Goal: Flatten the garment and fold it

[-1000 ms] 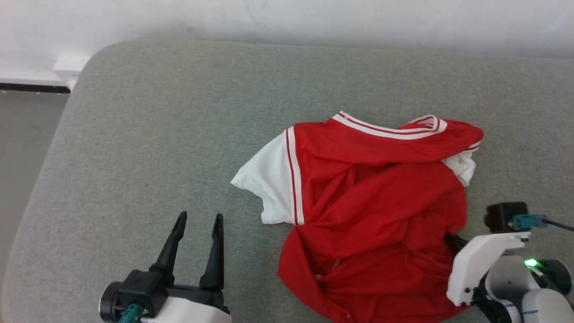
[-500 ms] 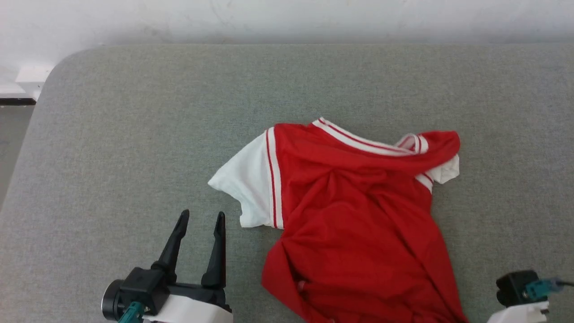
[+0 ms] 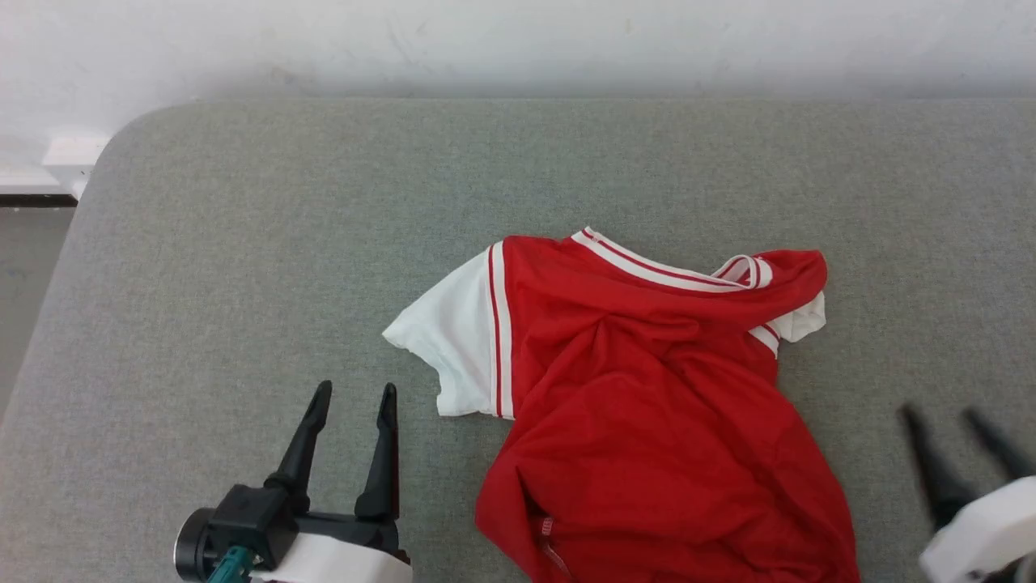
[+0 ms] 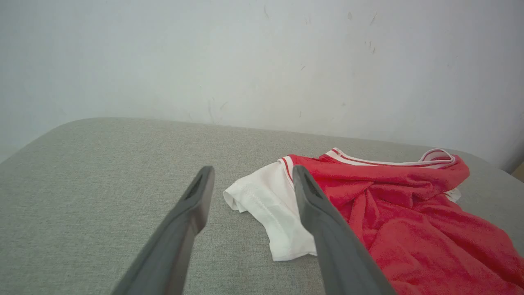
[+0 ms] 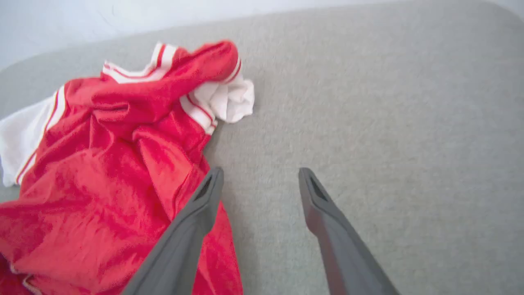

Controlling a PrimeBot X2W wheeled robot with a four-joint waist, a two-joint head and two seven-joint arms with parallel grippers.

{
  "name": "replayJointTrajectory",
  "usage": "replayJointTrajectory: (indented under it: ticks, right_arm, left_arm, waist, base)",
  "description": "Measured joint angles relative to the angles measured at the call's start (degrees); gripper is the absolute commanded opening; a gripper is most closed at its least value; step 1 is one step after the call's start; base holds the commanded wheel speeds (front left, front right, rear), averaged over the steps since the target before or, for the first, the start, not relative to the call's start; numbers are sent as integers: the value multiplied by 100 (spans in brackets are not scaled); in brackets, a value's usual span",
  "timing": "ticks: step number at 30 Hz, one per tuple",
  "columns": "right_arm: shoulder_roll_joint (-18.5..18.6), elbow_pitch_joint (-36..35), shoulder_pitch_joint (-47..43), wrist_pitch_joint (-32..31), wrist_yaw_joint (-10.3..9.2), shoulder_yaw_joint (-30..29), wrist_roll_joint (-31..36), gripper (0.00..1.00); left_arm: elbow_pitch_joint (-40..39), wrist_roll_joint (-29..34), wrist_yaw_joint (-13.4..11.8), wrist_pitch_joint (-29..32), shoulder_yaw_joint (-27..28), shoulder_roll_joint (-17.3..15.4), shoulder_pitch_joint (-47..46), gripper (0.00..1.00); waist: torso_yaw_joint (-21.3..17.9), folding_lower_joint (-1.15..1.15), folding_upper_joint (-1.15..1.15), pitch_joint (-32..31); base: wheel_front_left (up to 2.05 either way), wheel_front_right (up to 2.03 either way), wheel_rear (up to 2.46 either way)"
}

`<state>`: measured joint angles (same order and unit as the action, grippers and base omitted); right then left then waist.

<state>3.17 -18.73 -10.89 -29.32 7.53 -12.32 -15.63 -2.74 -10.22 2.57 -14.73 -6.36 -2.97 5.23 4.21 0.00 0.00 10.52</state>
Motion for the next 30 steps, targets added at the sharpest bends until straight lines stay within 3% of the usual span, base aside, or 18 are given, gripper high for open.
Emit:
replayJointTrajectory:
  ticks: [3, 7, 12, 17, 21, 27, 30]
  right_arm:
    - [-4, -137, 202, 1044, -1, -360, -18, 100]
    - [-8, -47, 292, 2459, 0, -410, 70, 100]
    - [-12, 417, 209, 3528, -1, -307, 253, 100]
    - [-13, 809, 180, 3898, 0, -116, 237, 100]
    - [-15, 1000, 245, 4067, 0, -64, 223, 100]
    - [-13, 1195, 343, 4120, 0, -1, 231, 100]
    - [-14, 1256, 381, 4111, 0, 51, 236, 100]
  left_arm:
    - [-80, 22, -2, 0, 45, 0, 32, 100]
    - [-238, 23, -19, 0, 56, 0, 63, 100]
    - [-435, 137, -169, 0, 99, 0, 64, 100]
    - [-517, 504, -208, 0, 101, -46, -115, 100]
    - [-324, 730, -97, 188, 19, -278, -626, 100]
    - [185, 1165, 243, 1325, -420, -779, -1656, 100]
    - [617, 1193, 359, 2103, -716, -869, -2109, 100]
  waist:
    - [-8, 0, 0, -41]
    - [-56, 0, 0, -50]
    - [-162, 0, 0, -36]
    - [-285, 0, 0, 21]
    - [-366, 0, 0, 77]
    - [-426, 0, 0, 189]
    - [-436, 0, 0, 263]
  base:
    - [0, 0, 0]
    - [0, 0, 0]
    - [0, 0, 0]
    - [0, 0, 0]
    - [0, 0, 0]
    - [0, 0, 0]
    - [0, 0, 0]
